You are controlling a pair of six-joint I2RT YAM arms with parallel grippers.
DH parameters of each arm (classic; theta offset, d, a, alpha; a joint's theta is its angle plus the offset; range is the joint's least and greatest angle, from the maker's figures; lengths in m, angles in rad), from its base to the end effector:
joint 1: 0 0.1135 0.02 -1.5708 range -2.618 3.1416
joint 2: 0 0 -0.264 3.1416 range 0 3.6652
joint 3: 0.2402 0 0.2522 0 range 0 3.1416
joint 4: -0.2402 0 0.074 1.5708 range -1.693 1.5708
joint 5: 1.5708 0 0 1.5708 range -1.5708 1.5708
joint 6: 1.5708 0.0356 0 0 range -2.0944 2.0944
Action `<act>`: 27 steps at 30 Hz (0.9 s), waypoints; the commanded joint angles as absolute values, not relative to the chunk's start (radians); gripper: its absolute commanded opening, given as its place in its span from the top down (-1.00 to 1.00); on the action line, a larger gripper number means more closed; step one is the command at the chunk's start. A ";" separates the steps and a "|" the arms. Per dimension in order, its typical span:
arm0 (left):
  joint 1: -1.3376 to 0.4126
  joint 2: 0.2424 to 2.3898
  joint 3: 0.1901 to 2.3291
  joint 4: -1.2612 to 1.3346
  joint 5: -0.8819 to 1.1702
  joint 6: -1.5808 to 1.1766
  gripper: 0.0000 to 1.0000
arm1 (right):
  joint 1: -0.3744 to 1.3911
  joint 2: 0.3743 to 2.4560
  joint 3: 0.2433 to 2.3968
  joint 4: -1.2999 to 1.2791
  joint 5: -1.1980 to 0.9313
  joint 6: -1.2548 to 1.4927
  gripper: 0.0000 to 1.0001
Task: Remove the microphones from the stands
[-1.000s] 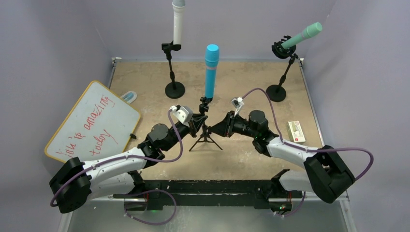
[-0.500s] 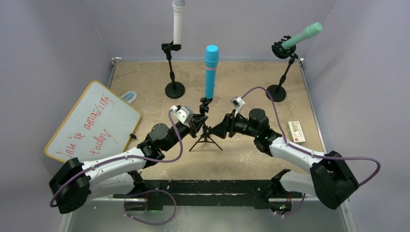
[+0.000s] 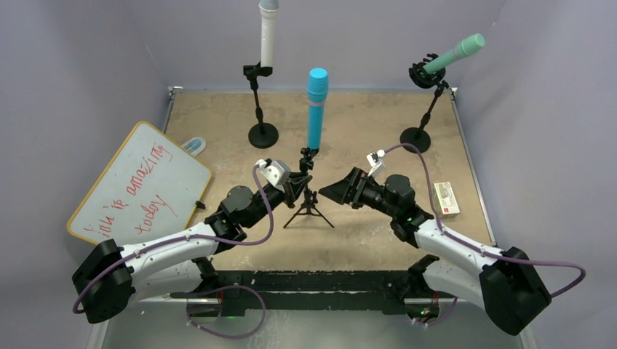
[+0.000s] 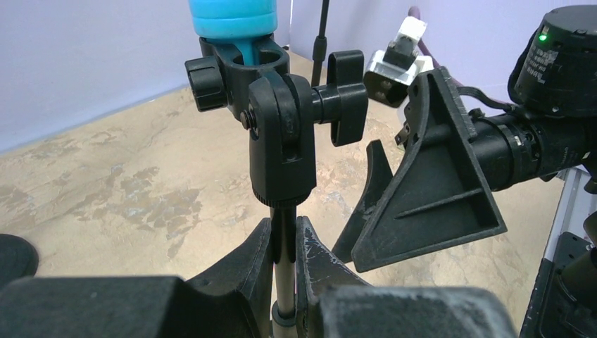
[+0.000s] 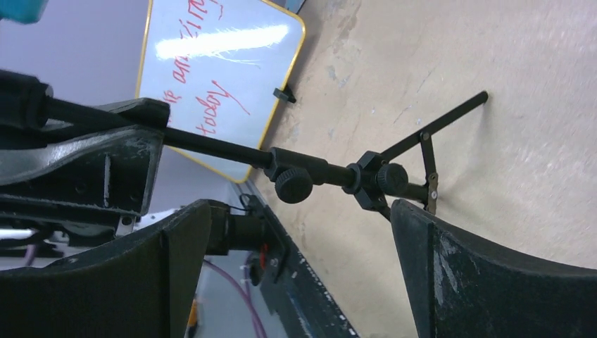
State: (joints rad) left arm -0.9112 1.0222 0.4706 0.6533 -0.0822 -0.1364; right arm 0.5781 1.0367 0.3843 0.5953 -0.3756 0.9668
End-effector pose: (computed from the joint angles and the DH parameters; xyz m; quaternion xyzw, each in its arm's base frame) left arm 0.1441 -0.1810 0.2726 0.2248 0.6316 -0.3470 0.6559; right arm 0.1802 0.1331 0.2336 0.0122 0.7255 0.5680 0.3884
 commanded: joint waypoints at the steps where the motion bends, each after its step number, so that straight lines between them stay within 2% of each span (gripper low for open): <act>1: -0.914 1.008 0.502 0.661 -0.077 -0.128 1.00 | 0.574 1.071 0.366 0.673 -0.375 1.135 -0.96; 4: -0.914 1.006 0.500 0.660 -0.075 -0.131 1.00 | 0.574 1.173 0.352 0.863 -0.496 1.196 -0.84; 8: -0.914 1.000 0.497 0.661 -0.080 -0.133 1.00 | 0.574 1.277 0.251 1.194 -0.515 1.347 -0.82; 11: -0.914 0.997 0.496 0.657 -0.083 -0.131 1.00 | 0.574 1.330 0.249 1.279 -0.525 1.373 -0.67; 14: -0.914 0.996 0.500 0.654 -0.086 -0.128 1.00 | 0.574 1.357 0.272 1.284 -0.543 1.372 -0.53; 19: -0.915 1.000 0.499 0.656 -0.086 -0.132 1.00 | 0.574 1.339 0.295 1.250 -0.541 1.351 -0.47; 23: -0.914 1.005 0.500 0.663 -0.083 -0.135 1.00 | 0.574 1.284 0.334 1.083 -0.507 1.294 -0.42; 27: -0.914 1.014 0.503 0.672 -0.076 -0.139 1.00 | 0.574 1.278 0.386 0.937 -0.474 1.247 -0.19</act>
